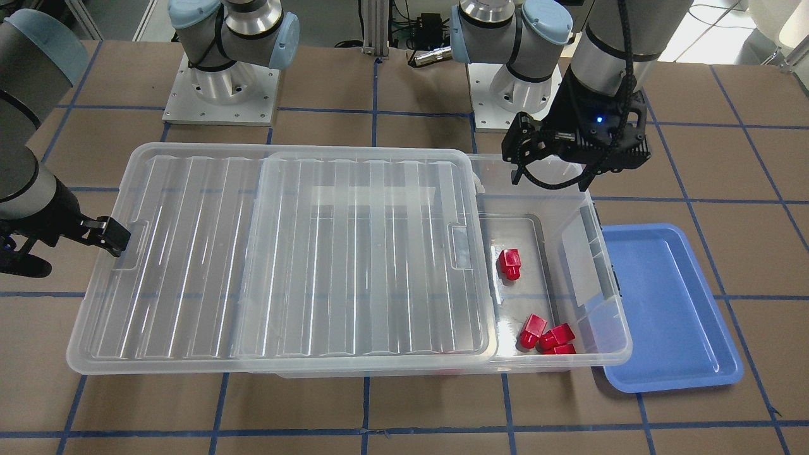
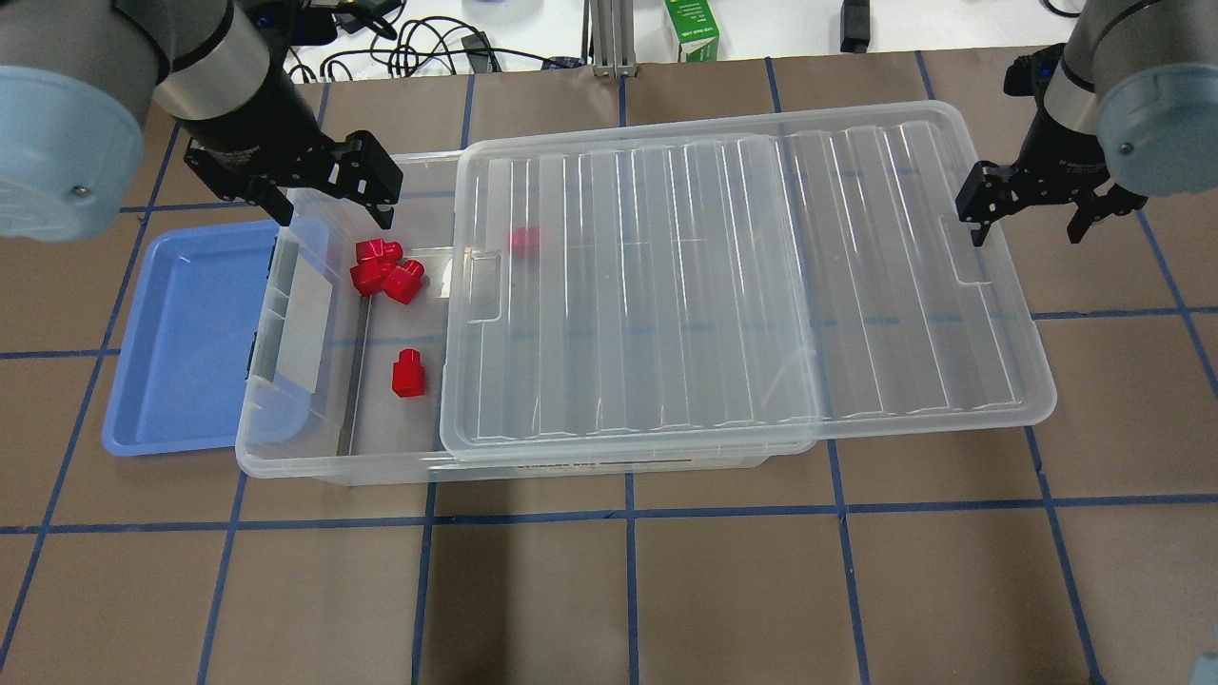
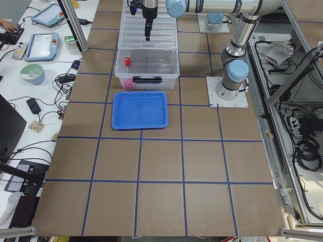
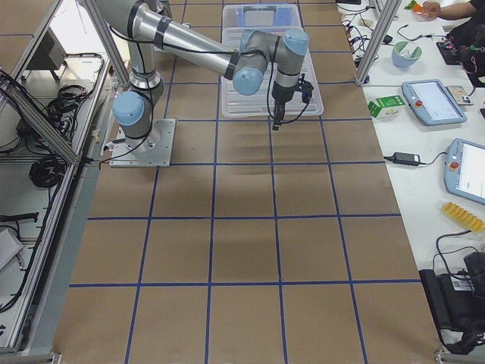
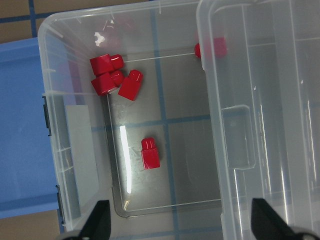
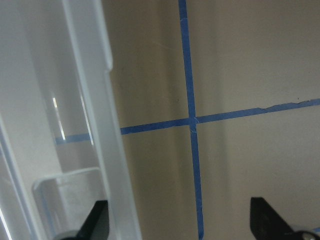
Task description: Place red block in blue tray from box
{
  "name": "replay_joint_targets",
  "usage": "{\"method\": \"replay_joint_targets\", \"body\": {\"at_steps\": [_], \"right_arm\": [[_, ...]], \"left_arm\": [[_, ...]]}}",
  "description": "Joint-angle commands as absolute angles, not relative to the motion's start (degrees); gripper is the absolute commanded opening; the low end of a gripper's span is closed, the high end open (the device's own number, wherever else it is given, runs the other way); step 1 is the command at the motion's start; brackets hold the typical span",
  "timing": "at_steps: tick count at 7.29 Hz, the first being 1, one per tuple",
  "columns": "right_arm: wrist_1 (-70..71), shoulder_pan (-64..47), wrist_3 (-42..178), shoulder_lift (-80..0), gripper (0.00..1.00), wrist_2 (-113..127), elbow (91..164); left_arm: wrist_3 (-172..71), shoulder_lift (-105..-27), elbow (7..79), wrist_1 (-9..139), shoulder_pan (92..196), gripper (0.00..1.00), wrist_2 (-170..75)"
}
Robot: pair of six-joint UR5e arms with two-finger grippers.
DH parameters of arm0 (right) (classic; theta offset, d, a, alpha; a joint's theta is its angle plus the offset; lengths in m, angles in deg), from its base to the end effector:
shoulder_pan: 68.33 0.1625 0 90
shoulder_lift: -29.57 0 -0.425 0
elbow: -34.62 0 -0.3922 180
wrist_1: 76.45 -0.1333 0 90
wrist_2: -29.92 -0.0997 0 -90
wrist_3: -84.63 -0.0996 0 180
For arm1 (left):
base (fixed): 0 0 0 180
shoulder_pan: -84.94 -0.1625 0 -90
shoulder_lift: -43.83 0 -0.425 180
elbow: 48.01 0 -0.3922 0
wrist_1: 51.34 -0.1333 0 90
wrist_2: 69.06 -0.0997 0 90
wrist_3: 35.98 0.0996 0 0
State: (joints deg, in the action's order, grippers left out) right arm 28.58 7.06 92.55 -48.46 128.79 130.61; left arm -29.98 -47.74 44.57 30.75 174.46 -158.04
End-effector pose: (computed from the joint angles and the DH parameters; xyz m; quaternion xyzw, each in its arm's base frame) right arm -0.0261 -0.5676 0.3539 -0.0562 -0.9951 -0.0401 0.0708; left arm -0.1308 -0.5099 0.4661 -0.0484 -0.9982 0.0333 0.0070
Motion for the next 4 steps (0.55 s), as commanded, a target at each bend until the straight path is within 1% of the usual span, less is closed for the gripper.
{"method": "replay_joint_targets", "body": {"at_steps": [1,3,4], "right_arm": [[28.67,7.95,92.36,-49.53,1.00,128.01,129.72],[26.49,13.81,91.40,-53.47,1.00,120.39,128.32],[26.21,16.81,90.44,-55.41,1.00,120.18,127.18]], "left_arm": [[-28.87,-50.90,50.22,21.92,173.45,1.00,-158.00],[-28.86,-53.45,56.64,17.23,171.61,1.00,-157.91],[-28.86,-54.51,58.50,14.78,171.60,1.00,-158.00]]}}
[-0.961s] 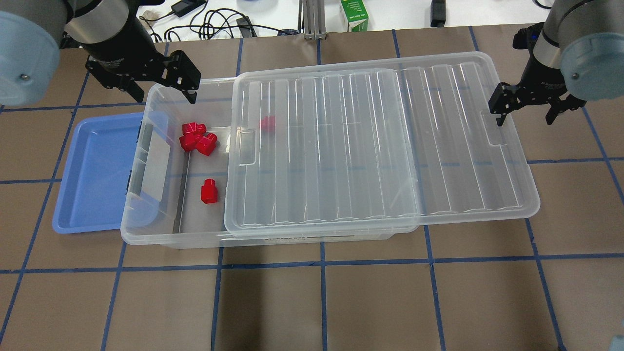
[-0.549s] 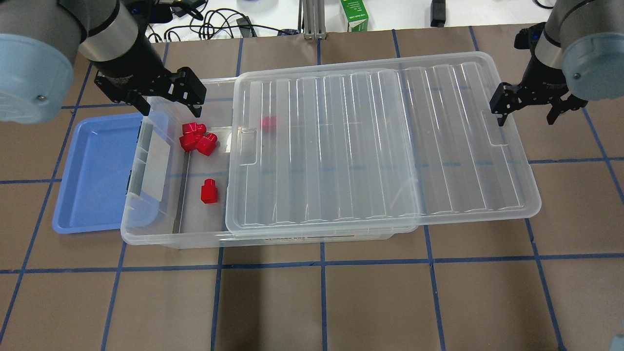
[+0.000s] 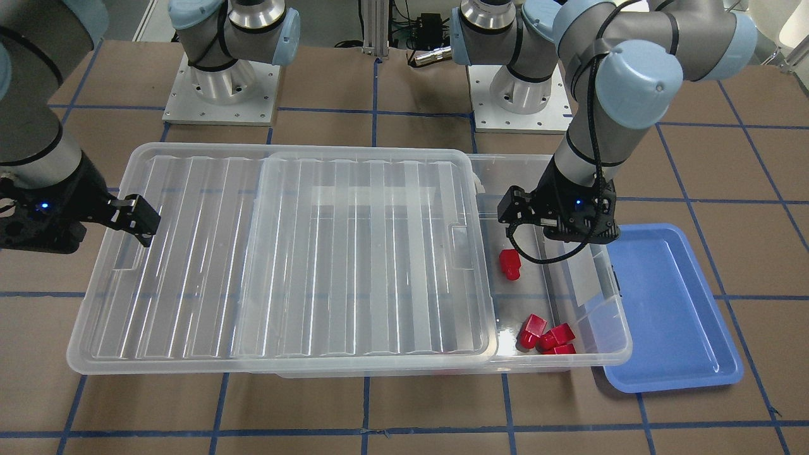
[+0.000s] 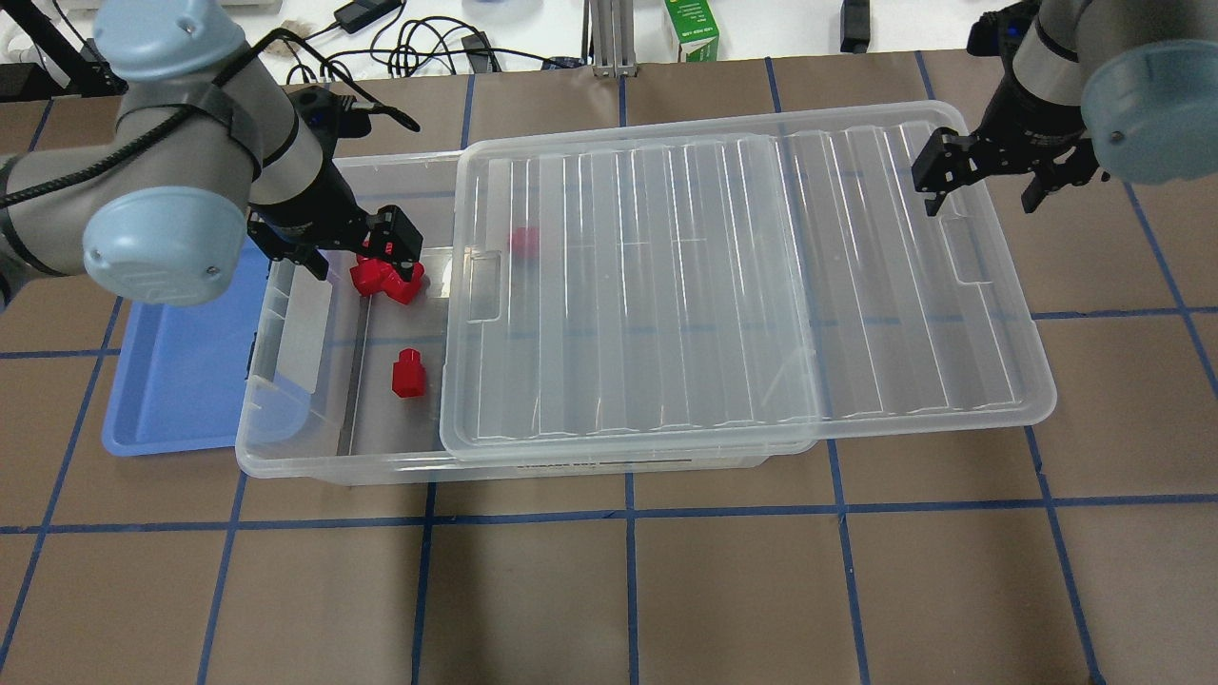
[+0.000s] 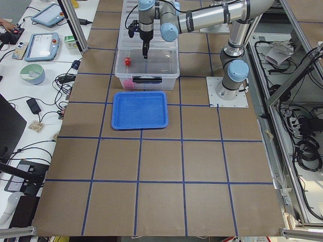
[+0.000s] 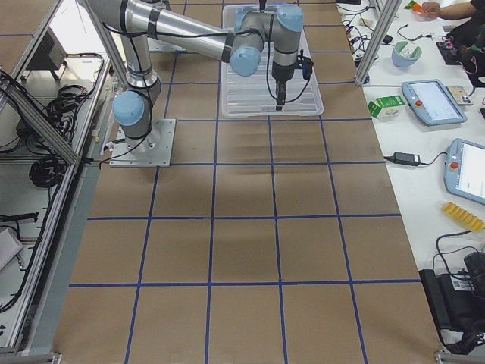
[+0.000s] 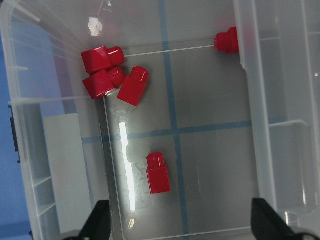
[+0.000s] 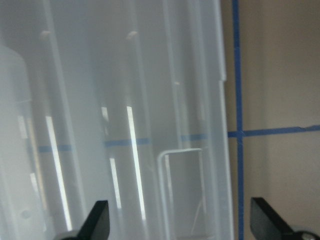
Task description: Place red block in blue tray from box
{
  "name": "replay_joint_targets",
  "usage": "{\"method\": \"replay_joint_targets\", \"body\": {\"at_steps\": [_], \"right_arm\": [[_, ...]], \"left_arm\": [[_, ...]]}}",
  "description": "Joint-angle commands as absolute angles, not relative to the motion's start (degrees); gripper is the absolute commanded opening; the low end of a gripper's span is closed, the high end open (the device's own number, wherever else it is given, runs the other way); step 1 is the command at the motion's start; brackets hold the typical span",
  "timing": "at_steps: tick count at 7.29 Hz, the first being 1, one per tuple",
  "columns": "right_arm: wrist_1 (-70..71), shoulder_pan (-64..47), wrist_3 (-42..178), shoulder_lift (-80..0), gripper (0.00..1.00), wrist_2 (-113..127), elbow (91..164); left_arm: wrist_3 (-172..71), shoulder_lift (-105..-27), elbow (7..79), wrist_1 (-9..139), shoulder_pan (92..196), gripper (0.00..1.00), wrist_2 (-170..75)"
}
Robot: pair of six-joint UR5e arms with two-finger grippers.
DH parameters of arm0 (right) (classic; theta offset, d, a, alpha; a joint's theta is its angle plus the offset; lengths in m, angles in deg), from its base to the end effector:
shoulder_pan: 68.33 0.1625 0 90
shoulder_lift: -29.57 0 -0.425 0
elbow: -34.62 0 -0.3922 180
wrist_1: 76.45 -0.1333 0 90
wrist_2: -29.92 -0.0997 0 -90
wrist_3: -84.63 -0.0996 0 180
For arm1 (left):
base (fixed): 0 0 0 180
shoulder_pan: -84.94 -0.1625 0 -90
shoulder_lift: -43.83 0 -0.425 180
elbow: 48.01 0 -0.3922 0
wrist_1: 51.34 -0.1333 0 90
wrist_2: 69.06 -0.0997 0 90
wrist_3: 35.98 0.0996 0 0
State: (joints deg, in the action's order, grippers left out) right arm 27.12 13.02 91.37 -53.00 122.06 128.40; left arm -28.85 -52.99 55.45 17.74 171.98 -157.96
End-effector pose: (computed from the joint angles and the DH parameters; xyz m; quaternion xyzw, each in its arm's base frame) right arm 0.0464 -0.5567 0.4123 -0.0170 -0.9995 0.0179 0.0213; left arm -0.1082 -0.5255 0.3501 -0.0364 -0.9993 0.0064 0.0091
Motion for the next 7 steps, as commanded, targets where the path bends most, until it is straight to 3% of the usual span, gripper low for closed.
{"method": "replay_joint_targets", "body": {"at_steps": [1,3,7], "right_arm": [[25.25,20.06,88.77,-57.60,1.00,120.09,126.30],[24.71,25.70,82.79,-59.29,1.00,120.09,126.02],[20.33,25.98,82.69,-57.90,1.00,119.30,122.97]], "left_arm": [[-30.08,-55.91,59.47,14.40,171.60,1.00,-157.74],[-31.23,-58.47,60.53,13.52,171.60,1.00,-157.82],[-35.19,-64.27,61.94,8.43,171.60,1.00,-158.35]]}}
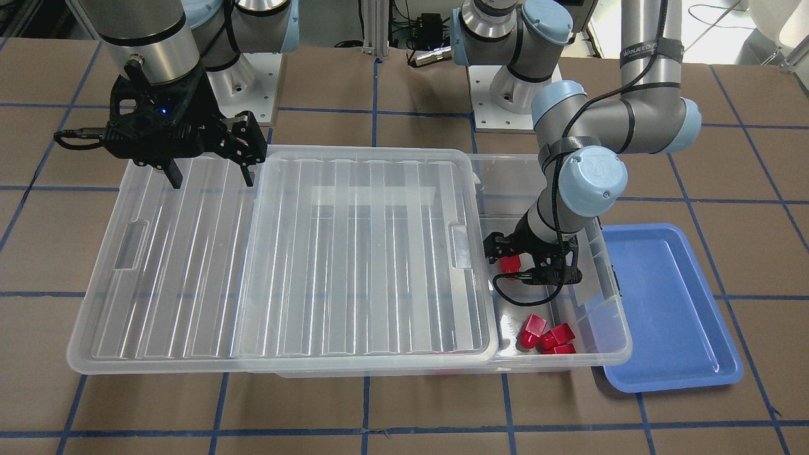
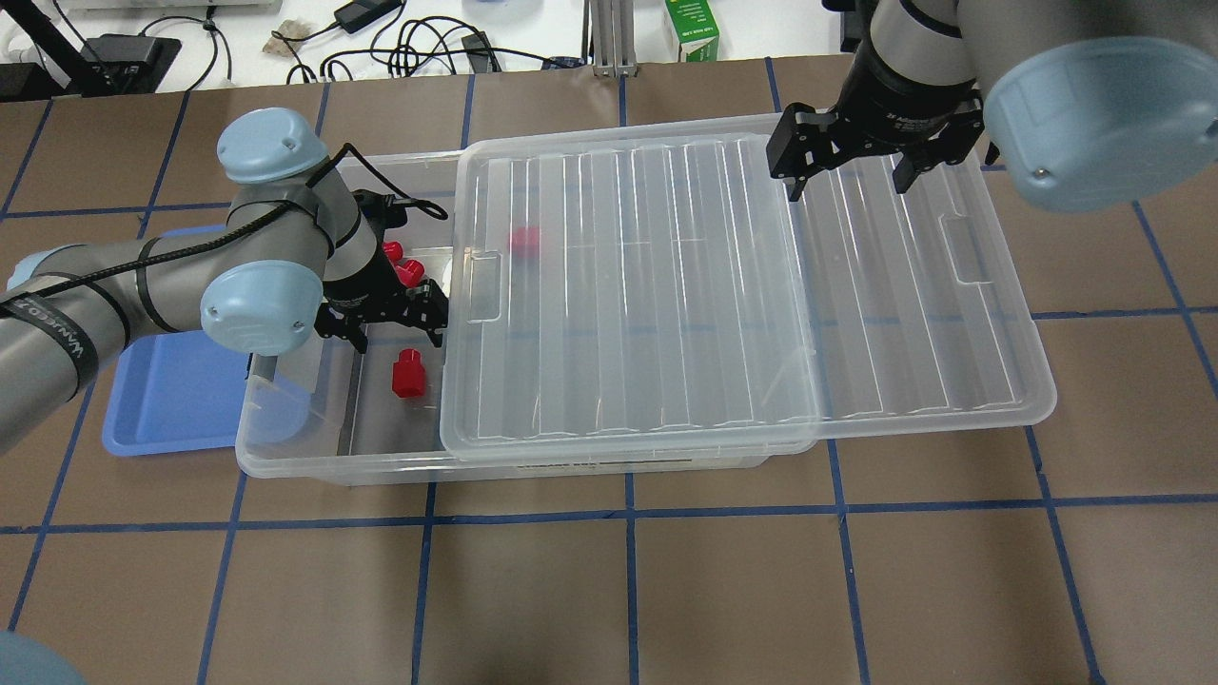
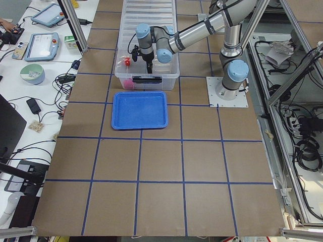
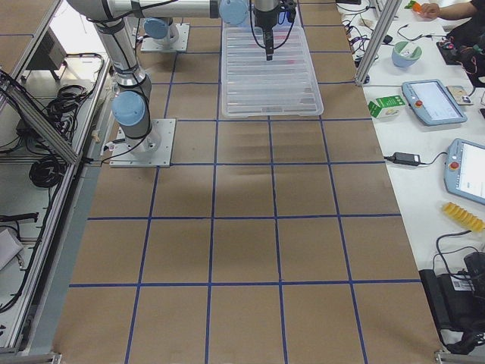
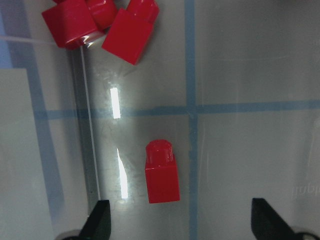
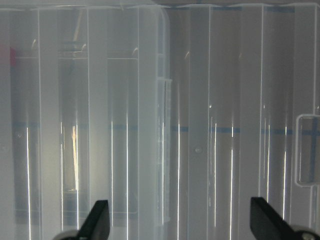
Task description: Place red block in blue tray from box
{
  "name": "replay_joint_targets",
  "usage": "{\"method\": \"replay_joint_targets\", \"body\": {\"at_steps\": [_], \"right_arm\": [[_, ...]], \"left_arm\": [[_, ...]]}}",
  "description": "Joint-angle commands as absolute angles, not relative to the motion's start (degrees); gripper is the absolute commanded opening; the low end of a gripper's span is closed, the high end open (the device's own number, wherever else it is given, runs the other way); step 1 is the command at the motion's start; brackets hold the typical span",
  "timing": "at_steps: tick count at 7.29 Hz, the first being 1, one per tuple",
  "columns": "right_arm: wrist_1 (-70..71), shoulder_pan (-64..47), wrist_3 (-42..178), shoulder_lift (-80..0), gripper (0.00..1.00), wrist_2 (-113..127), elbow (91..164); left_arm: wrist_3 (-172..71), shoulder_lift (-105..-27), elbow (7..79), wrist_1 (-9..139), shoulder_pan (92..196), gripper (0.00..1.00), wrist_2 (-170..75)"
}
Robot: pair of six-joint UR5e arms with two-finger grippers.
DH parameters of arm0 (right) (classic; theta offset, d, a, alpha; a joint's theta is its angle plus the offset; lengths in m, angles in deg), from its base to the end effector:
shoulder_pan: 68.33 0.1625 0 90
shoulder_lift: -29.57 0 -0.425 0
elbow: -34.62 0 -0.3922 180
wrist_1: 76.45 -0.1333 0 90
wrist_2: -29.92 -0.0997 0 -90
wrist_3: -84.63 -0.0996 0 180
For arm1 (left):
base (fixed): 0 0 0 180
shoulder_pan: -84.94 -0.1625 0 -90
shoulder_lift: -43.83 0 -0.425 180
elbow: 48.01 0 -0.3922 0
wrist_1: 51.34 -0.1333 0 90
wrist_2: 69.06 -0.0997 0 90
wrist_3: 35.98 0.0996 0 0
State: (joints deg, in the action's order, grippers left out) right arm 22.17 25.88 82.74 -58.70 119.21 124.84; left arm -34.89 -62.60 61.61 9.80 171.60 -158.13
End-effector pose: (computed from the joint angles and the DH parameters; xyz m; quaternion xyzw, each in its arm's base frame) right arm 0.1720 -0.5041 0.4866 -0.0206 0.9981 -0.0578 0.0093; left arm -0.1042 -0.5307 0.2281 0.0201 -0.9978 -0.0623 0.0105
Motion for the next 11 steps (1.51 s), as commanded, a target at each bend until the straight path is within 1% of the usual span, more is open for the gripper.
{"method": "replay_joint_targets", "body": {"at_steps": [1,2,4,5,6,7,8,9,10,11], "right_arm": [[18.15,25.89,82.61,-56.67,1.00,119.48,120.51],[17.25,25.89,82.61,-56.48,1.00,119.39,120.05],[17.07,25.89,82.52,-56.57,1.00,119.47,120.22],[17.07,25.89,82.52,-56.48,1.00,119.48,120.31],[17.16,25.89,82.52,-56.39,1.00,119.30,120.22],[17.33,25.89,82.52,-56.39,1.00,119.13,120.22],[17.25,25.89,82.52,-56.39,1.00,119.21,120.31],[17.33,25.89,82.52,-56.39,1.00,119.39,120.31],[17.33,25.89,82.60,-56.30,1.00,119.48,120.40],[17.33,25.89,82.61,-56.39,1.00,119.48,120.40]], "left_arm": [[-35.71,-64.80,63.33,8.34,171.60,1.00,-158.35],[-36.07,-65.41,64.92,7.64,171.60,1.00,-158.35],[-37.91,-66.21,65.46,6.67,171.60,1.00,-158.35],[-37.92,-66.21,65.37,6.67,171.52,0.93,-158.44],[-37.74,-66.30,65.11,6.58,171.52,0.60,-158.35],[-37.05,-65.78,64.32,6.40,171.52,0.25,-158.18],[-36.86,-65.77,64.32,6.32,171.52,0.02,-158.44],[-36.86,-65.51,64.32,6.32,171.52,0.00,-158.35],[-36.86,-64.81,63.62,6.40,171.52,0.00,-158.44],[-36.95,-64.54,60.92,8.49,171.34,0.00,-158.61]]}}
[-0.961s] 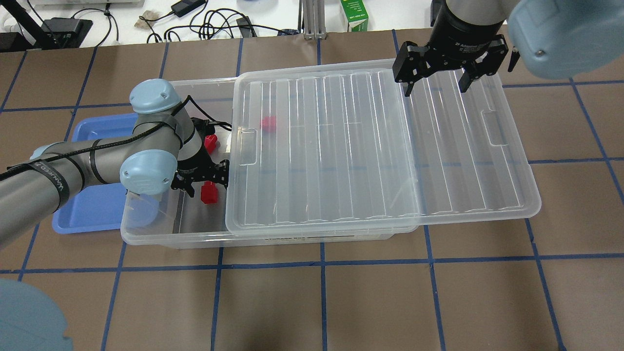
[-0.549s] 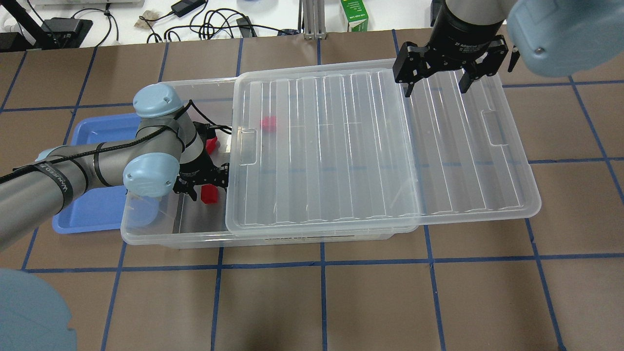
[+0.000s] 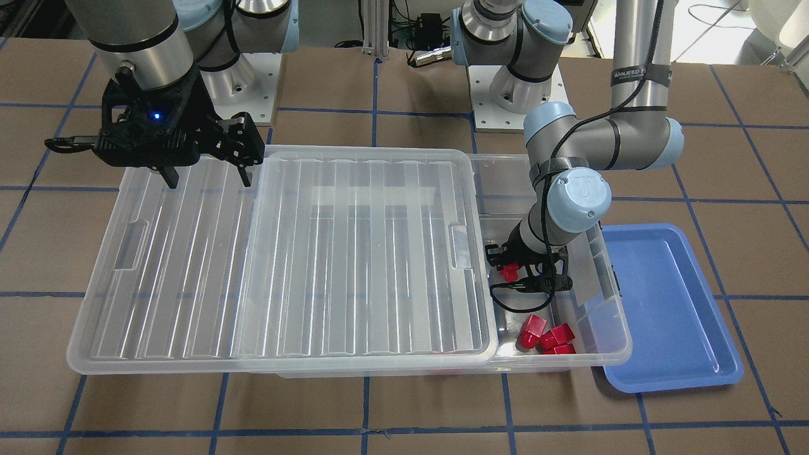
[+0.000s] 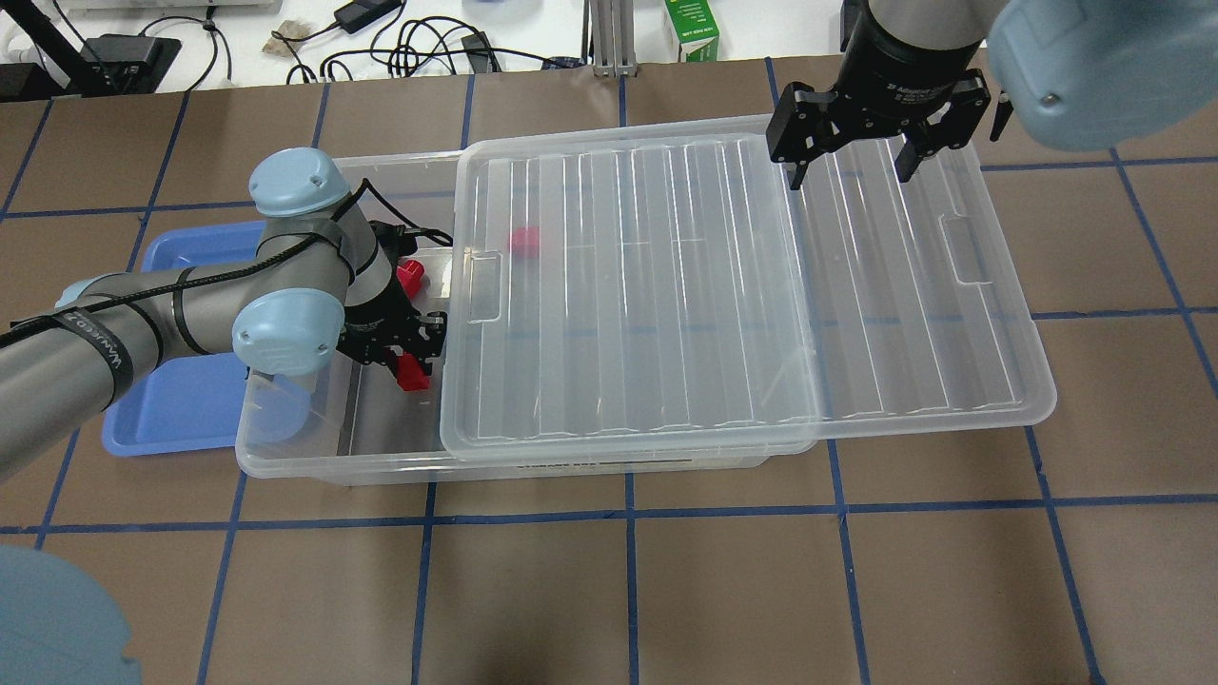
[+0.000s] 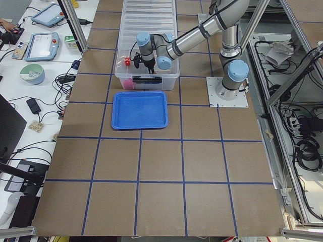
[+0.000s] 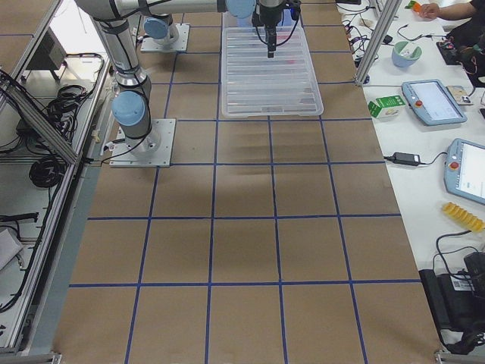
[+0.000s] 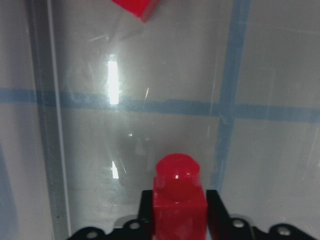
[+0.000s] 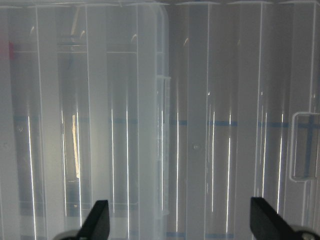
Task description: Place red block in blue tray from box
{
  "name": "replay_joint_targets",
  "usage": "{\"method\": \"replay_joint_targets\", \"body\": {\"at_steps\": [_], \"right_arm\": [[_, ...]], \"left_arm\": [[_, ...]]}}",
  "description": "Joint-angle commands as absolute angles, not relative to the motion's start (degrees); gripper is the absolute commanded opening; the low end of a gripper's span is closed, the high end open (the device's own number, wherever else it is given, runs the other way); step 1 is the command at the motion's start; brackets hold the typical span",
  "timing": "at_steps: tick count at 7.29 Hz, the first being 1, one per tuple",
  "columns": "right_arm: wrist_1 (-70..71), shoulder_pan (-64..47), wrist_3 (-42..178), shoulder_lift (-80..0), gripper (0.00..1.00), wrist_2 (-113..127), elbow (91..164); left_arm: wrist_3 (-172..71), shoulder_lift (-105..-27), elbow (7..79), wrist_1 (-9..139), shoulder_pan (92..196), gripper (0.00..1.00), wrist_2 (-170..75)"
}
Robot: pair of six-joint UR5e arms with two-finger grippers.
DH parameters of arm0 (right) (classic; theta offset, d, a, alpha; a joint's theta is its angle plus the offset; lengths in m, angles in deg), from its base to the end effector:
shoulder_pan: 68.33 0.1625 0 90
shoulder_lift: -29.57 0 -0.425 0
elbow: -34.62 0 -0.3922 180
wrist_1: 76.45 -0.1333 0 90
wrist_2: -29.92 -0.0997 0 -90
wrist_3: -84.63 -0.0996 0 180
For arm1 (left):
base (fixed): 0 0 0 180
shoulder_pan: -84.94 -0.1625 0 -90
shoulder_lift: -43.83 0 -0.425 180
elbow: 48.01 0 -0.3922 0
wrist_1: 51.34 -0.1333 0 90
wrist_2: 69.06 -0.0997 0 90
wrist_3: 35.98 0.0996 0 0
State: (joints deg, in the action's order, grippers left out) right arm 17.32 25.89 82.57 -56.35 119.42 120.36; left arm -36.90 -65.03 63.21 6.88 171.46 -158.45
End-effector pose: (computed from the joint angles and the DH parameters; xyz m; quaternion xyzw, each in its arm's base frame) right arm 0.1727 -0.5175 0.4952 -0.0190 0.9992 -0.0342 0.0062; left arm -0.1024 -0.5289 0.1992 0.0387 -0.9966 -0.0722 0.0069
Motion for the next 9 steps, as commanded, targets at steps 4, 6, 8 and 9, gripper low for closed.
{"method": "replay_joint_targets", "body": {"at_steps": [4,6,8,9], "right_arm": [[17.68,25.89,82.61,-56.39,1.00,119.04,120.31],[17.68,25.89,82.87,-56.30,1.00,119.30,120.40],[17.68,25.63,83.22,-56.39,1.00,119.13,120.40],[17.07,25.63,83.22,-56.30,1.00,119.04,120.49]], "left_arm": [[-36.86,-60.95,46.16,26.14,170.81,0.00,-158.61],[-34.86,-60.33,42.45,29.42,166.98,0.00,-159.05],[-20.32,-59.97,42.08,29.96,156.88,0.00,-158.62],[-14.94,-61.02,42.17,29.78,152.58,0.00,-158.27]]}}
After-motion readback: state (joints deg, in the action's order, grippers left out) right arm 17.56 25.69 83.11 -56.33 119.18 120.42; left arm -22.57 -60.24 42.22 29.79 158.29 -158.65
